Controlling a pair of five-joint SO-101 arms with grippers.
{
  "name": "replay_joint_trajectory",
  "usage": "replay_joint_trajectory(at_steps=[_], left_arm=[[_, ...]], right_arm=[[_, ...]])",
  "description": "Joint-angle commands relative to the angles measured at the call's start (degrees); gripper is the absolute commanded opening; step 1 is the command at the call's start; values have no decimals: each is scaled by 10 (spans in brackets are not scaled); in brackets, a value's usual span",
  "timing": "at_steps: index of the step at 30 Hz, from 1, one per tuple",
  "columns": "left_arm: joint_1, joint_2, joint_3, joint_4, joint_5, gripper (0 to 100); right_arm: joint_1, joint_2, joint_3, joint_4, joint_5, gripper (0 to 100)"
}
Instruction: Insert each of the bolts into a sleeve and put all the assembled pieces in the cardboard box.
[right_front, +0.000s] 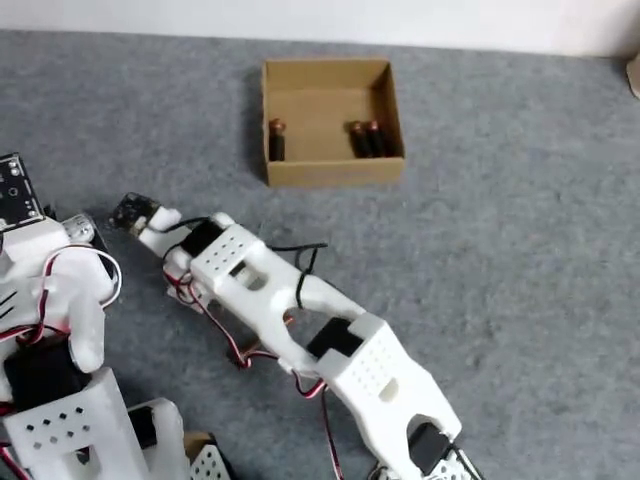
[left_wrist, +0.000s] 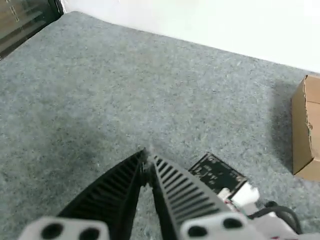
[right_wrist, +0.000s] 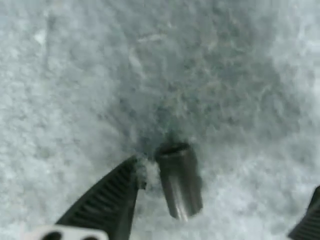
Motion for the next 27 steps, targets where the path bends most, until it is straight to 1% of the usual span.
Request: replay_joint_trajectory(at_steps=[1, 4, 10, 12, 16, 18, 21, 27], left_arm=[[-4, -7, -2, 1, -3, 24], [-3, -7, -2, 1, -2, 24], [-3, -7, -2, 1, -1, 24], [-3, -7, -2, 1, -1, 24], [-3, -7, -2, 1, -1, 24], [-3, -7, -2, 1, 0, 24], [-3, -7, -2, 1, 0, 24], [-3, -8, -2, 1, 0, 24]], right_arm=[[35, -1, 5, 60, -44, 447], [25, -1, 4, 70, -76, 447], [-21, 1, 14, 71, -75, 440], [-31, 15, 23, 70, -74, 390], [-33, 36, 4, 73, -74, 212], [-34, 42, -15, 71, -74, 148], [-35, 58, -42, 59, -72, 152], [-65, 81, -77, 76, 14, 156]])
